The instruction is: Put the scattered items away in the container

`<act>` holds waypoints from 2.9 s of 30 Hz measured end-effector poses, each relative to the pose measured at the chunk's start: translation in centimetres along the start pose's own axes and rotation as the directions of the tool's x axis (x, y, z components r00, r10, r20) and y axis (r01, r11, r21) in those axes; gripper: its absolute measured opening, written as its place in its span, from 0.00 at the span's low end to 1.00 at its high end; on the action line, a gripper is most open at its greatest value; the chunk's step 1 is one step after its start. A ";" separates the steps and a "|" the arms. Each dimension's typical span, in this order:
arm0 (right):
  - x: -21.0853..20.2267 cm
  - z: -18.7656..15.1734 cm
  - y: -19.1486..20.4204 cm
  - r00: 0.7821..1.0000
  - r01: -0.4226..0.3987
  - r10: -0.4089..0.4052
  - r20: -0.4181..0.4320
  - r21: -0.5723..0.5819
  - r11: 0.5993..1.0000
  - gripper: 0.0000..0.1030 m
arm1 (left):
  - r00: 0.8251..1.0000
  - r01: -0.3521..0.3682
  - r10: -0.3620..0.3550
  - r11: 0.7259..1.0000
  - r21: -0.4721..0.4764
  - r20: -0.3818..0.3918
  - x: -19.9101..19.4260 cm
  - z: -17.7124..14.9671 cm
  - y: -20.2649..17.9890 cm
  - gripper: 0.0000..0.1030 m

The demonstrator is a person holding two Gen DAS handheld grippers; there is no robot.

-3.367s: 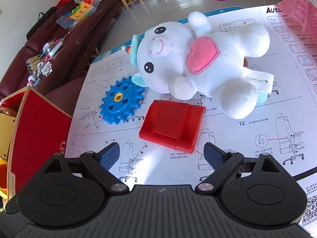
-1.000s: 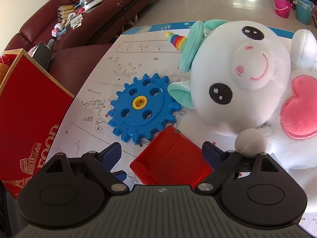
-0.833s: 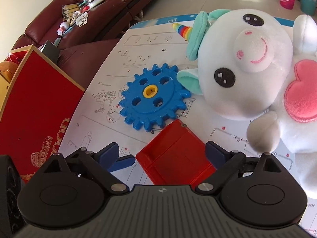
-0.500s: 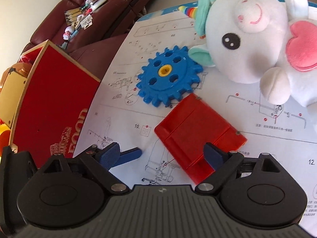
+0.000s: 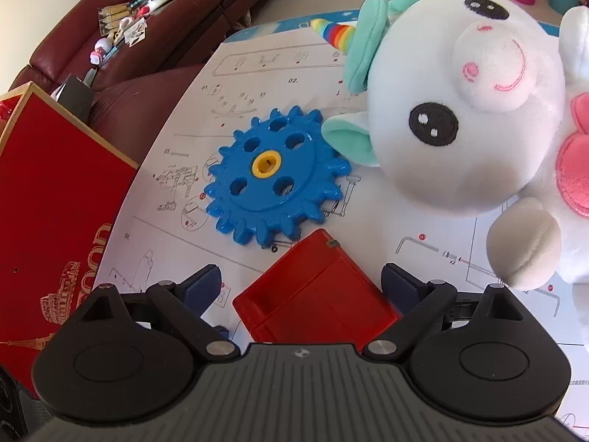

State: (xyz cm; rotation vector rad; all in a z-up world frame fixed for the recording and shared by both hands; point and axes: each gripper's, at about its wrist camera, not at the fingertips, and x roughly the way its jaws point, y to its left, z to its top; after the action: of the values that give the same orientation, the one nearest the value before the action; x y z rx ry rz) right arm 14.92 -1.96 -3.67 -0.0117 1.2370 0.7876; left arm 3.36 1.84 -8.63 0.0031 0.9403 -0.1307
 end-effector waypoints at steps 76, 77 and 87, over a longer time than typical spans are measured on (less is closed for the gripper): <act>-5.5 -11.0 0.7 0.997 0.072 -0.073 0.009 0.075 0.995 0.60 | 0.982 0.182 -0.188 0.971 -0.153 -0.028 -5.0 -3.7 2.8 0.47; -5.6 -10.9 0.5 0.998 0.068 -0.069 0.006 0.093 0.993 0.58 | 0.983 0.169 -0.177 0.974 -0.151 -0.040 -4.8 -3.5 2.8 0.47; -6.8 -8.4 -1.1 0.995 0.081 -0.085 0.043 0.087 0.993 0.59 | 0.994 0.081 -0.073 0.992 0.095 -0.085 -3.2 -2.6 -0.1 0.34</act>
State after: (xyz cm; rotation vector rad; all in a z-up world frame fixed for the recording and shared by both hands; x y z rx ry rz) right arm 7.76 -9.84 -1.47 0.0242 1.2171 0.6595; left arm -0.64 2.27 -7.56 0.0636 1.0151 -0.2503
